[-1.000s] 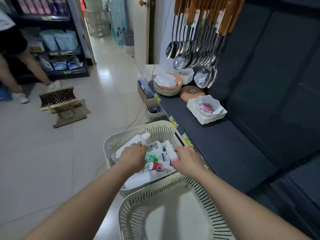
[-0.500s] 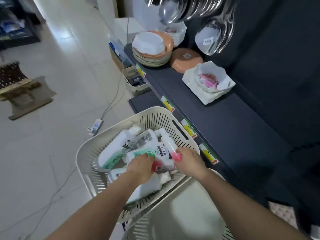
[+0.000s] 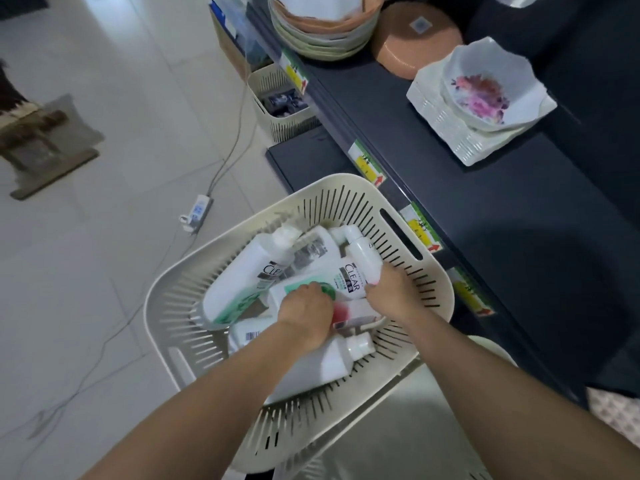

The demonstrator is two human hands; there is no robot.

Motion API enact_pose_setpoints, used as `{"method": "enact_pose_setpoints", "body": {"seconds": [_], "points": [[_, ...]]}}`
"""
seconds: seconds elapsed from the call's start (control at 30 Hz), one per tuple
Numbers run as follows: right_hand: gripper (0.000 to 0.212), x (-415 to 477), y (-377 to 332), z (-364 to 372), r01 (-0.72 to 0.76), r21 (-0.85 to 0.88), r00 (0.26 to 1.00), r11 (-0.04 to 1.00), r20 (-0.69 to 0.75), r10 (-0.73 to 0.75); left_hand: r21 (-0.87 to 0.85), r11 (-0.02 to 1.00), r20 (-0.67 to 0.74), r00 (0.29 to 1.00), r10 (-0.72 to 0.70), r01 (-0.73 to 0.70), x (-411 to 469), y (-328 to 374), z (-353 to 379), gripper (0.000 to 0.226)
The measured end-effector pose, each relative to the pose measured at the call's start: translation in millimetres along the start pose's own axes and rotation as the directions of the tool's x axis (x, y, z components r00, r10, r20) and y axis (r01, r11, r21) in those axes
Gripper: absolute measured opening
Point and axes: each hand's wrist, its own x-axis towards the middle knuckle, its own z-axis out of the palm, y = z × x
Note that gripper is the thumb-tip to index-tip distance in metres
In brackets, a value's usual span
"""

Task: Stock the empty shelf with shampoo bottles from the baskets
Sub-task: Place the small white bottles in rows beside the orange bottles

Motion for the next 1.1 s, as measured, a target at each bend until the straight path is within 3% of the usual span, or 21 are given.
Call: {"method": "enact_pose_setpoints", "body": {"seconds": [0.13,0.3,0.37,0.47,0.53,0.63,0.7,0.8,0.87,0.97,1.1], "points": [[0.061,6,-6,11,-0.073,-0.097,0.995,0.993,-0.068,0.066,-0.03,0.999,0.007,1.0,0.012,-0.012,-22,-26,-6,0.034],[0.056,13,-1,18,-0.157,0.22,0.986,0.963,-0.022,0.166,-0.11,0.994,0.138,0.99,0.012,0.003,-41,-74,-5,0.059],[0.061,12,-1,21,-0.146,0.241,0.989,0.96,0.013,0.147,-0.086,0.996,0.213,0.977,-0.005,0.024,-48,-78,5,0.065],[0.052,5,-6,28,-0.067,0.189,0.997,0.98,0.062,0.056,-0.088,0.991,0.292,0.954,-0.075,0.105,-53,-75,18,0.054],[0.045,-1,-8,27,-0.06,0.249,0.994,0.967,0.105,0.035,-0.184,0.961,0.371,0.92,-0.125,0.204,-54,-79,19,0.043],[0.045,-8,-10,21,-0.027,0.32,0.987,0.947,0.16,-0.026,-0.547,0.746,0.517,0.854,-0.054,0.378,-58,-94,17,0.051],[0.044,-16,-15,15,0.01,0.371,0.987,0.929,0.147,-0.07,-0.676,0.623,0.516,0.857,0.018,0.394,-63,-95,12,0.056],[0.043,-31,-25,4,0.098,0.425,0.989,0.9,0.055,-0.134,-0.753,0.516,0.453,0.89,-0.042,0.408,-67,-87,0,0.056],[0.053,-43,-32,-4,0.143,0.465,0.985,0.874,0.023,-0.173,-0.806,0.425,0.43,0.901,-0.058,0.412,-69,-84,-7,0.058],[0.06,-62,-36,-18,0.204,0.545,0.977,0.813,-0.054,-0.208,-0.911,0.096,0.406,0.913,0.035,0.402,-76,-83,-18,0.048],[0.043,-91,-32,-37,0.262,0.621,0.965,0.739,-0.168,-0.2,-0.947,-0.213,0.242,0.97,0.02,0.241,-93,-76,-37,0.052]]}}
